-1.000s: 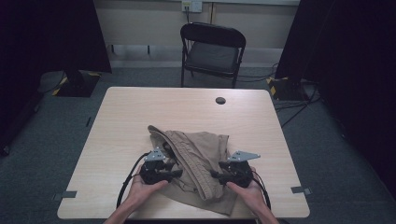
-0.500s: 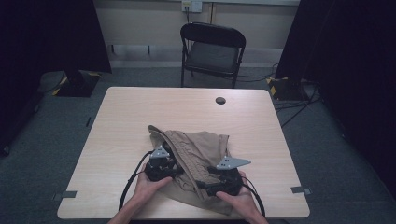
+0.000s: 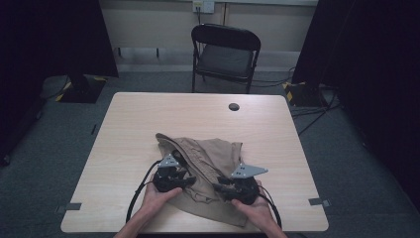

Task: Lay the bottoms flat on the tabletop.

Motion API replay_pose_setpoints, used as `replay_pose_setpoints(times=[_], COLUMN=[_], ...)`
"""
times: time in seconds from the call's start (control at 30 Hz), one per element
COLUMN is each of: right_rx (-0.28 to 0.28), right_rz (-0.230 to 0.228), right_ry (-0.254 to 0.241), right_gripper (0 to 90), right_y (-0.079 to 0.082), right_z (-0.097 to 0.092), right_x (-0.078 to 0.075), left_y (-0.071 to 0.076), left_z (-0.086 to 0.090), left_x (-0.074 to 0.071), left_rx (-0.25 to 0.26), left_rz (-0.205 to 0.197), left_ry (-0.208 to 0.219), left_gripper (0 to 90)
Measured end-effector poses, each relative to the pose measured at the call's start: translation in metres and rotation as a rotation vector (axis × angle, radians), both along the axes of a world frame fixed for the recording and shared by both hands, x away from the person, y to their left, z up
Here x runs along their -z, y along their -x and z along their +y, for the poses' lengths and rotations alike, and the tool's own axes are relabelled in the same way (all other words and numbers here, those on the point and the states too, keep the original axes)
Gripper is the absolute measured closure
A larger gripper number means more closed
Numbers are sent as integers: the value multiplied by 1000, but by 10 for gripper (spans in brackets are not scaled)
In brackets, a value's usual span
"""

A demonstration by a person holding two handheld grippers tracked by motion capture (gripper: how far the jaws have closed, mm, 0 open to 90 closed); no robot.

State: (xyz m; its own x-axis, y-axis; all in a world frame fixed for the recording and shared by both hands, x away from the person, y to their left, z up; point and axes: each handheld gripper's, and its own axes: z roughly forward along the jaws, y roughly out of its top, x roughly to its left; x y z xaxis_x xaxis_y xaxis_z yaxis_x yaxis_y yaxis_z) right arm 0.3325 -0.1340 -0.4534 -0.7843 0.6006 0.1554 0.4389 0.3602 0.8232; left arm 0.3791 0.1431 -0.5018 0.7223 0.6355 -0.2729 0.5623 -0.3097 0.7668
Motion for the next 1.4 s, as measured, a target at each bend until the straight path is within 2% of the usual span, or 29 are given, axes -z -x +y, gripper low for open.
replay_pose_setpoints(times=[0.03, 0.2, 0.4, 0.47, 0.6, 0.7, 0.8, 0.83, 0.87, 0.97, 1.0, 1.1, 1.2, 1.27, 1.4], right_rx=[7, 70, 92, 99, 120, 101, 69, 60, 74, 100, 114, 159, 209, 224, 220], right_rz=[-8, -12, 11, 38, 30, 60, 67, 66, 41, 40, 40, 45, 77, 105, 99], right_ry=[-23, -37, -23, 7, 9, 14, 23, 37, 55, 44, 36, 27, 9, -12, 6], right_gripper=[782, 854, 850, 790, 760, 673, 672, 727, 784, 808, 811, 813, 815, 817, 820], right_y=[-4, -24, -33, -32, -30, -29, -26, -25, -25, -29, -32, -45, -60, -67, -65], right_z=[-7, -29, -34, -34, -39, -39, -34, -32, -32, -39, -43, -52, -58, -61, -59], right_x=[-5, -12, -5, 7, 10, 15, 19, 19, 16, 12, 10, 9, 18, 26, 26], left_y=[0, 0, 0, 0, 0, 0, 0, 1, 1, 5, 7, 10, 13, 14, 12], left_z=[0, 0, 0, 0, 1, 1, 1, 1, 1, 1, 0, -3, -6, -6, 1], left_x=[0, 0, 0, 0, 0, 0, 0, 0, 0, 0, 0, -1, -1, -1, -4], left_rx=[0, 3, 1, 2, 7, 6, 8, 10, 17, 42, 50, 67, 73, 80, 81], left_rz=[-2, 2, 0, 1, 5, 7, 5, 6, 6, 8, -2, -8, -23, -19, 1], left_ry=[-1, 0, -2, 1, 7, 5, 5, 4, -3, -3, -17, -24, -37, -34, 3], left_gripper=[586, 586, 586, 585, 584, 585, 585, 593, 628, 643, 645, 645, 646, 644, 595])
